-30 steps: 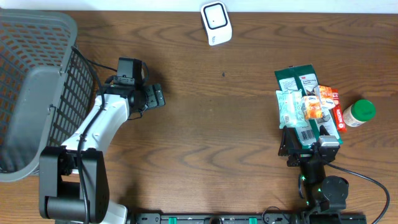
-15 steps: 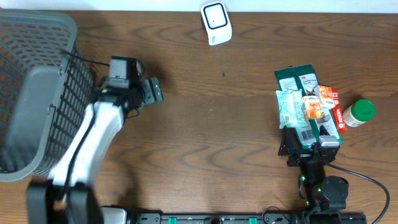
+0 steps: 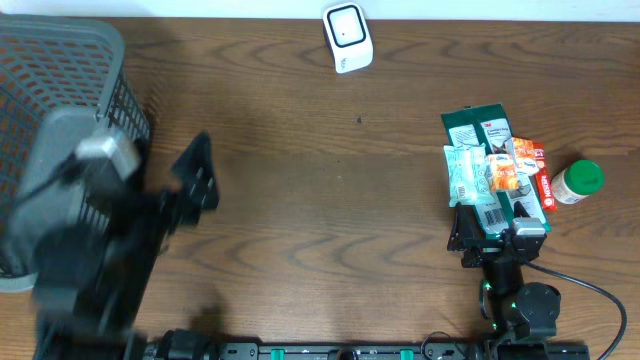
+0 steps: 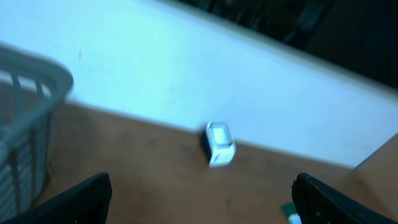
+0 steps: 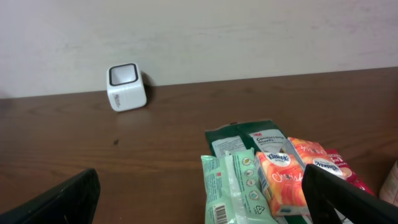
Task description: Scan the item barcode
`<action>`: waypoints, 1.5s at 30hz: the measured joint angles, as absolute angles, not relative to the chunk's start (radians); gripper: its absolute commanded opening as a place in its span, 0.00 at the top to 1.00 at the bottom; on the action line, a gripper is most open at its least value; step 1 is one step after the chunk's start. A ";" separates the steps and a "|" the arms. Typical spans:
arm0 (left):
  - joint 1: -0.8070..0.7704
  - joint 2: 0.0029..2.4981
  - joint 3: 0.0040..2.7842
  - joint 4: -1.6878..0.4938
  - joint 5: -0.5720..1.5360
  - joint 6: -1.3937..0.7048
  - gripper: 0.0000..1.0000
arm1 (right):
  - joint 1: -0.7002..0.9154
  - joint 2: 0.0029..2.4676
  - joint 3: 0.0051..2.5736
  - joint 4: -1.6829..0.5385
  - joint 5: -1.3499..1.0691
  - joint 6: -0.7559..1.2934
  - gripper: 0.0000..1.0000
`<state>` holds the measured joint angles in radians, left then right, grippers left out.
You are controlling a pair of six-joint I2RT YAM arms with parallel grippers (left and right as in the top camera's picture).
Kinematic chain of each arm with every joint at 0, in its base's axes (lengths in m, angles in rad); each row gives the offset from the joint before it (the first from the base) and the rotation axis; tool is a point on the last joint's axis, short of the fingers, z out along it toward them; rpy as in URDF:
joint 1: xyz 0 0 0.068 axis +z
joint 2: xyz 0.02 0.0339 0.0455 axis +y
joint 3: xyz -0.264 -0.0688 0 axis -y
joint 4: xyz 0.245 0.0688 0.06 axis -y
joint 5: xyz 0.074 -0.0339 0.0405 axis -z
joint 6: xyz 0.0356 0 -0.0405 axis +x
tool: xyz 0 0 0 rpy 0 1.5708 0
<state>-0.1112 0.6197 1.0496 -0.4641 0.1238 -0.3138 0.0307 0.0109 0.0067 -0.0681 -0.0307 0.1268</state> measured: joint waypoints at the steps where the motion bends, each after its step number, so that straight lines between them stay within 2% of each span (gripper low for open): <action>1: -0.111 0.578 1.050 -0.472 0.123 -0.314 0.07 | 0.031 0.011 0.007 -0.068 -0.031 0.126 0.01; 9: -0.047 0.368 1.035 -0.643 0.075 -0.313 0.06 | 0.031 0.011 0.007 -0.068 -0.031 0.126 0.01; 20: 0.023 0.076 0.888 -0.648 0.067 -0.314 0.07 | 0.031 0.011 0.007 -0.068 -0.031 0.127 0.01; 26: 0.024 0.010 0.776 -0.336 0.060 -0.313 0.07 | 0.031 0.011 0.007 -0.068 -0.031 0.127 0.01; 34: 0.024 0.010 0.507 0.450 0.057 -0.313 0.07 | 0.031 0.011 0.007 -0.068 -0.031 0.126 0.01; 36: 0.024 0.010 0.423 0.586 0.053 -0.313 0.06 | 0.031 0.011 0.007 -0.068 -0.031 0.126 0.01; 39: 0.024 0.010 0.311 0.699 0.052 -0.313 0.07 | 0.031 0.011 0.007 -0.068 -0.031 0.126 0.01; 45: 0.024 0.010 0.147 0.730 0.046 -0.314 0.07 | 0.031 0.011 0.007 -0.069 -0.031 0.127 0.01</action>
